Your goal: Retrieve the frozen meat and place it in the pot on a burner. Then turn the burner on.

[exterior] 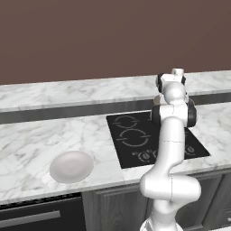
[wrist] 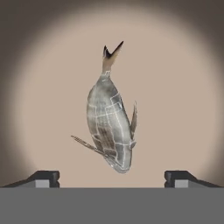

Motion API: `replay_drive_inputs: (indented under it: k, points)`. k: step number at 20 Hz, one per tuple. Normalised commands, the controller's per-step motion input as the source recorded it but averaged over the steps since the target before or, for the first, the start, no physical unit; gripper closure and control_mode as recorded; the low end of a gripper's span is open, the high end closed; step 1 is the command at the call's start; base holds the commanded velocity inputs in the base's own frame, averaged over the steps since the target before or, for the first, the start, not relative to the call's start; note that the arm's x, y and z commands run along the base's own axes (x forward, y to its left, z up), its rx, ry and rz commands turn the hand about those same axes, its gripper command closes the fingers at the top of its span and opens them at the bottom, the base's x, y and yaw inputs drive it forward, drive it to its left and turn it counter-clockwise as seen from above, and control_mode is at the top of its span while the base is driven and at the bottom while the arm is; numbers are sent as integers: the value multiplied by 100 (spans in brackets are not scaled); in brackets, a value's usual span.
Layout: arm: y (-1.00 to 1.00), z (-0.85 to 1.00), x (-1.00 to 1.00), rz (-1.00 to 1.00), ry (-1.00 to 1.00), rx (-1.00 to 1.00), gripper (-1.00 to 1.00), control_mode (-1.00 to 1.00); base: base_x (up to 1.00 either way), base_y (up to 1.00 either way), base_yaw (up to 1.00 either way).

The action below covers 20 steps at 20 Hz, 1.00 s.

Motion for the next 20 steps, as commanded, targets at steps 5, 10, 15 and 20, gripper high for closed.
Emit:
replay_drive_inputs:
  k: [5, 10, 15, 20]
  points:
    - [0, 8, 0, 0, 0, 0, -100, -100, 0, 0, 0]
    - [0, 67, -10, -1, -3, 0, -100, -100, 0, 0, 0]
    - [1, 94, -48, -2, -15, 0, -100, -100, 0, 0, 0]
    - [15, 57, -71, -7, -10, -9, -100, -100, 0, 0, 0]
